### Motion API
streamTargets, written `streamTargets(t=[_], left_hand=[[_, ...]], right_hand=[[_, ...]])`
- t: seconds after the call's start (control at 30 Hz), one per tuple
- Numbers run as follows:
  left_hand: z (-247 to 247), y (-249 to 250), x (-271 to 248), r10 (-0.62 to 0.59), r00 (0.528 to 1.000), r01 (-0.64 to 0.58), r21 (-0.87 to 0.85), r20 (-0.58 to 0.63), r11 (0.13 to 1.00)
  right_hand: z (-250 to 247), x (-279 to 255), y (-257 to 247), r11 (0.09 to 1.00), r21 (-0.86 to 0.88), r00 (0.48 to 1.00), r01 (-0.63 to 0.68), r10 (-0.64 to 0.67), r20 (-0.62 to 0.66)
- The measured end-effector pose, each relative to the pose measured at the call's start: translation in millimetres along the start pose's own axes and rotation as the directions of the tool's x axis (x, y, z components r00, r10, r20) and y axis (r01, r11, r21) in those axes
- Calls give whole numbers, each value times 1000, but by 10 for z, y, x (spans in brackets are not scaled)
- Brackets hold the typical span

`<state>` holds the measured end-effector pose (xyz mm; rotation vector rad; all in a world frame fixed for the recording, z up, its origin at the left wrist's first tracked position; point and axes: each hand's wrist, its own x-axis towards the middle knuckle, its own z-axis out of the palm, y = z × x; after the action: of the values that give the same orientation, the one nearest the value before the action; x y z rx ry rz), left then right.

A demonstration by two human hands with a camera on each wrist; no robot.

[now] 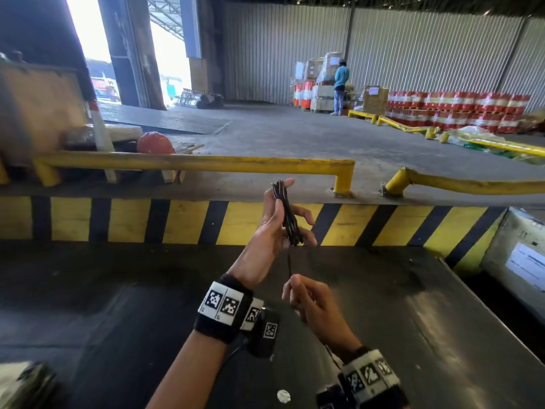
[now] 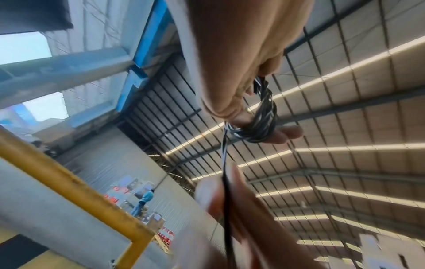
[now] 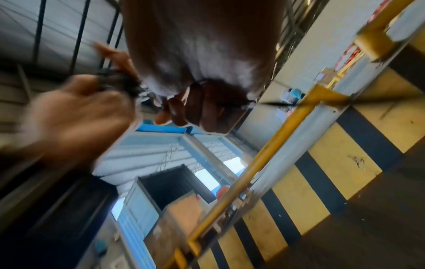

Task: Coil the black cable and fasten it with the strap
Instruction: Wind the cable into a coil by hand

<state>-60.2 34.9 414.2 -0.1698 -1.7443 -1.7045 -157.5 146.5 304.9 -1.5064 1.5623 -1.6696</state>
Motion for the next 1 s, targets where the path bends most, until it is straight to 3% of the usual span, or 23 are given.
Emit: streamTargets(t=[0.1,0.2,0.3,0.43,0.57,0.7,0.83,0.93,1.0], left_hand=[[-257,-101,138,-32,997,46,194,-71,980],[-465,-281,158,-130,991,135,385,-39,913],[-531,-450,61,-247,969,229,450,-20,863],[-357,-482,-162,-309,945,256,344,110,904],[-17,-349,-399,-274,939,242,168,207,956],[101,-177,-486,-187,961,191,0,203,982],[-8,-84,-384,-117,988,127,-106,100,986],[-162,-94,-259,-93,996,93,-44,-8,995],[-263,-144,-167,-86,993,91,54,-81,994]], right_hand=[[79,-235,-71,990,-127,997,53,-46,60],[-127,-197,-334,965,-244,995,92,-78,68],[-449,6,-651,928,-347,991,135,-135,25],[-791,415,-1052,875,-449,974,180,-222,-42],[-875,808,-1031,822,-527,962,217,-272,-29],[-746,882,-495,902,-425,995,73,-94,-29],[-257,438,-20,985,-168,999,-47,46,-12],[86,41,58,995,-34,996,-89,90,17],[178,-127,52,995,-88,998,-42,46,51]])
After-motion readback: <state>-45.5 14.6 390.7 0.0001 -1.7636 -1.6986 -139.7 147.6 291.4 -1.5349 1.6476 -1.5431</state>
